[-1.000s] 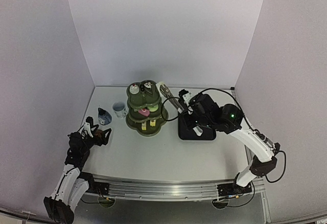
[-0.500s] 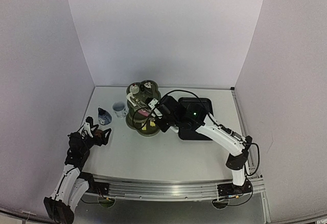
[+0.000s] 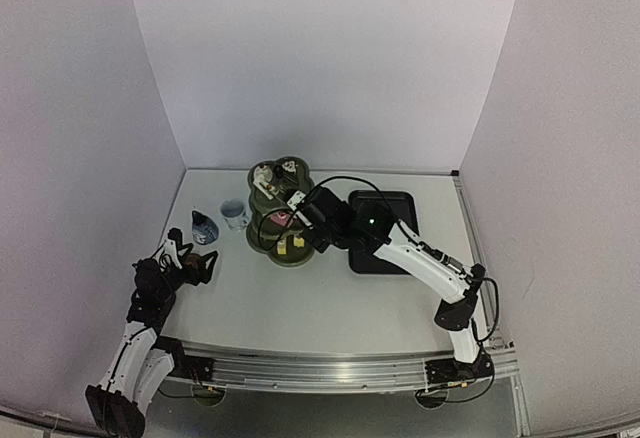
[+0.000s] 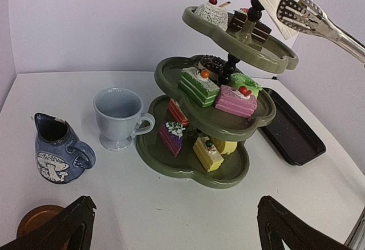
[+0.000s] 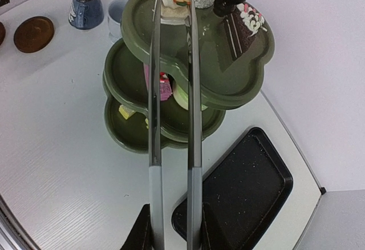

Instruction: Serve the afternoon tea

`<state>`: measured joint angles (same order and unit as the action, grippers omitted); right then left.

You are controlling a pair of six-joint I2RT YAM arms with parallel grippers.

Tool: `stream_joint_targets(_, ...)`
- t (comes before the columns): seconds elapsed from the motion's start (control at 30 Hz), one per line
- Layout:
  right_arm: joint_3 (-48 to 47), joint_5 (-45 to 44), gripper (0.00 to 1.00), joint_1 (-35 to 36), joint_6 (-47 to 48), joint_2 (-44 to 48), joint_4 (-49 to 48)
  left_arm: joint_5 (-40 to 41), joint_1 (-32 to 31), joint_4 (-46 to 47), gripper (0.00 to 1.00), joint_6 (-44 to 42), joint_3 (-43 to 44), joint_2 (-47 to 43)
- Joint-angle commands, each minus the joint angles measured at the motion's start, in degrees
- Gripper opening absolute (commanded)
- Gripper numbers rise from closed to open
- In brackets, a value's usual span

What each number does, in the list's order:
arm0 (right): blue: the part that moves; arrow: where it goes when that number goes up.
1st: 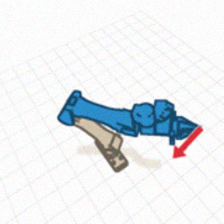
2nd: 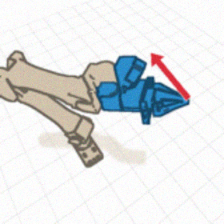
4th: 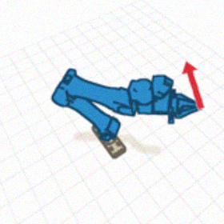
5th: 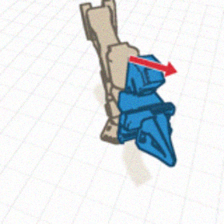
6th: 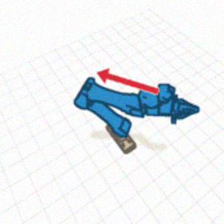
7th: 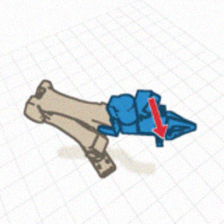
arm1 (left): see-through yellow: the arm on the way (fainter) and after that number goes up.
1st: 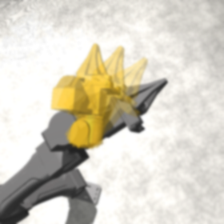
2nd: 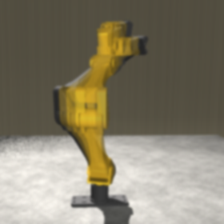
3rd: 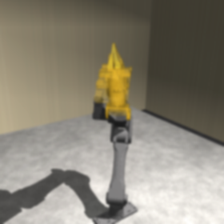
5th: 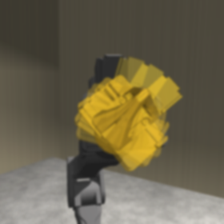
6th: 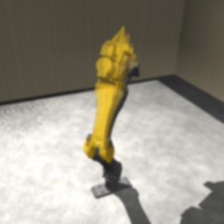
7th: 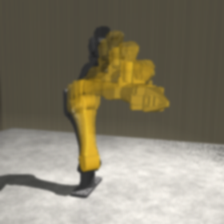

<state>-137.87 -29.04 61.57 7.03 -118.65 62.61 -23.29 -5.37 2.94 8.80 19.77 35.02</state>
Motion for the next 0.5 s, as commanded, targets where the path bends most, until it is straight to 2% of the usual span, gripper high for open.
stream_joint_targets(0.0,0.45,-4.03,0.02,-0.61,1.34,0.94,-1.66,-0.04,-0.19,1.28,1.0,-0.43,0.21,-0.09)
stream_joint_targets(0.2,1.06,-5.89,0.03,-1.49,1.67,-0.47,0.01,-0.08,-0.21,1.09,1.0,-0.36,0.15,-0.37)
stream_joint_targets(0.47,0.41,-3.24,0.06,-1.61,1.49,-1.32,1.72,0.34,-0.26,1.16,1.0,-0.27,0.04,-0.64)
